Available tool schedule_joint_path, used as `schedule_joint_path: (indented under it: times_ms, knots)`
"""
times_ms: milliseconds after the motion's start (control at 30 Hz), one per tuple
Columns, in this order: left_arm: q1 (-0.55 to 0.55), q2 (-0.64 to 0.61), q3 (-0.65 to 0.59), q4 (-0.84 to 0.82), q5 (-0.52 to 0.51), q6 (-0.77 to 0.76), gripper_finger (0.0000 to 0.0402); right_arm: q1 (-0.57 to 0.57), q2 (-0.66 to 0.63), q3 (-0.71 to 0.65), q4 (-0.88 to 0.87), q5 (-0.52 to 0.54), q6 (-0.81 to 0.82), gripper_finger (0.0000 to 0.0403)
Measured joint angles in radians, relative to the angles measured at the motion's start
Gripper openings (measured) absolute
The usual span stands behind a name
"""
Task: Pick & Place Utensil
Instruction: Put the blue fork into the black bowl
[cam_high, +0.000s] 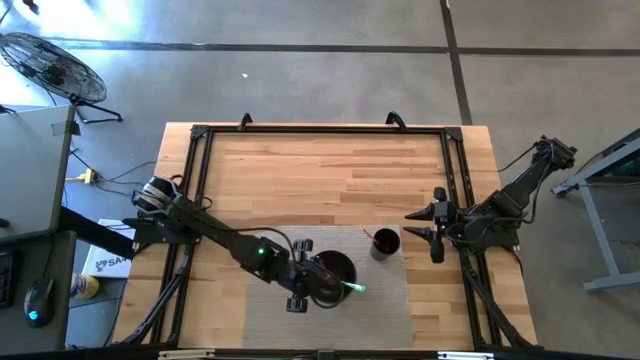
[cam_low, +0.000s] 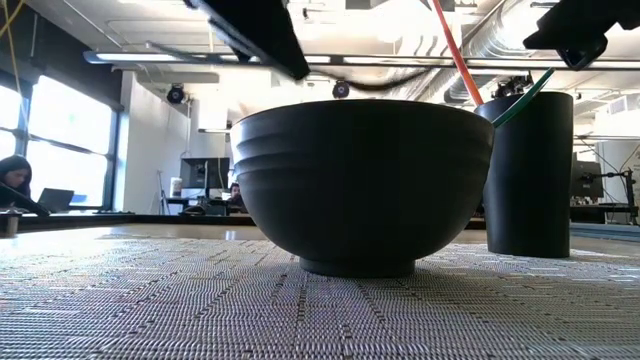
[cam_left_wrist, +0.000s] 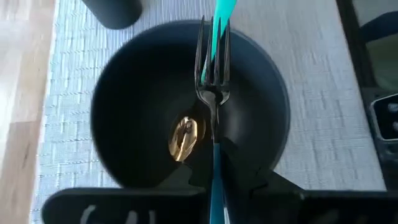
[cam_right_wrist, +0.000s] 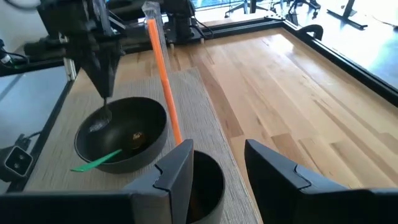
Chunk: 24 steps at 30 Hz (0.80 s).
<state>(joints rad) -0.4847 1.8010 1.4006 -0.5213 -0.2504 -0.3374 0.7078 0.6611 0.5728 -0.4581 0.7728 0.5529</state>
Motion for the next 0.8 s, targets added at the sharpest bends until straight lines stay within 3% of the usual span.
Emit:
schedule_joint_path:
  times_ms: [200, 533, 800]
  knots:
    - [0.038, 0.050, 0.000, -0.001, -0.018, -0.009, 0.0019, 0.000, 0.006, 0.000, 0.001, 0.005, 0.008, 0.0138]
    - [0.079, 0.052, 0.000, 0.018, 0.086, -0.028, 0.0021, 0.000, 0.007, 0.000, 0.004, -0.021, 0.049, 0.0138]
    - [0.083, 0.089, 0.000, 0.080, 0.081, -0.010, 0.0021, 0.000, 0.007, 0.000, 0.007, -0.038, 0.048, 0.0138]
